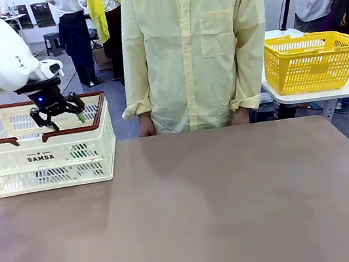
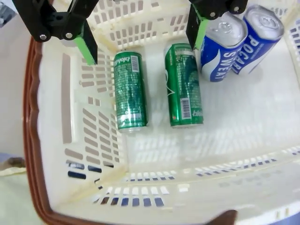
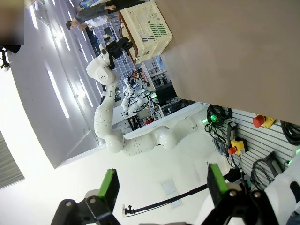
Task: Place the drinks into the Shopping basket.
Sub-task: Pick up one drink and place it into the Shopping basket.
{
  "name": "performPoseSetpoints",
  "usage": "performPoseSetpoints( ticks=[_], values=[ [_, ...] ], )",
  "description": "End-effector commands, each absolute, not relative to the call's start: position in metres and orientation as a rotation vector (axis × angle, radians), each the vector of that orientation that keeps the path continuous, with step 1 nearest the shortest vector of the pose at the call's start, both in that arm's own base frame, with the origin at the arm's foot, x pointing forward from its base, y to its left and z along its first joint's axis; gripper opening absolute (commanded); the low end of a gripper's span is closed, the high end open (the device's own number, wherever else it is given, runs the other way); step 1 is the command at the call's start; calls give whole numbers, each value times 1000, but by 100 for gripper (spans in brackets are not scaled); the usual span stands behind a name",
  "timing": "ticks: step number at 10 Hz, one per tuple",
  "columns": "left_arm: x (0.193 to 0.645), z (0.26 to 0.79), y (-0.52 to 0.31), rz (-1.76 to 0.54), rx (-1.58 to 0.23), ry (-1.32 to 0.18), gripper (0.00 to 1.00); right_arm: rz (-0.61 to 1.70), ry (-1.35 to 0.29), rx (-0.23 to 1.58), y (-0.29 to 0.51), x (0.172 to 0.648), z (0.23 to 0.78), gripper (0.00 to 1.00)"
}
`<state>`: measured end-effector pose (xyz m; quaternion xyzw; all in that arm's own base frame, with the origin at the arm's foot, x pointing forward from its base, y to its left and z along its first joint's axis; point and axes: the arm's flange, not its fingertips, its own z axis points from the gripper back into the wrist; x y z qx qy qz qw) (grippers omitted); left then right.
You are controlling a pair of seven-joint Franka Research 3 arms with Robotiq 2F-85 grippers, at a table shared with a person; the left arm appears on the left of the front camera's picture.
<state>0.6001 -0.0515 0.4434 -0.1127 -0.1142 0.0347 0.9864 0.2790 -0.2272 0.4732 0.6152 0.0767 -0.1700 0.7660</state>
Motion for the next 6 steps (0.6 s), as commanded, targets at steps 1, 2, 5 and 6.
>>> performPoseSetpoints(
  ticks=[1,2,5,6],
  values=[
    [587,480,-32,82,-273,-265,100,-368,156,1334,-226,279,474,100],
    [572,518,-22,118,-315,-332,100,-368,156,1334,-226,279,474,100],
    [502,593,10,171,-727,-267,100,-368,156,1334,-226,279,474,100],
    [471,601,28,192,-847,-220,100,-368,156,1334,-226,279,474,100]
  ],
)
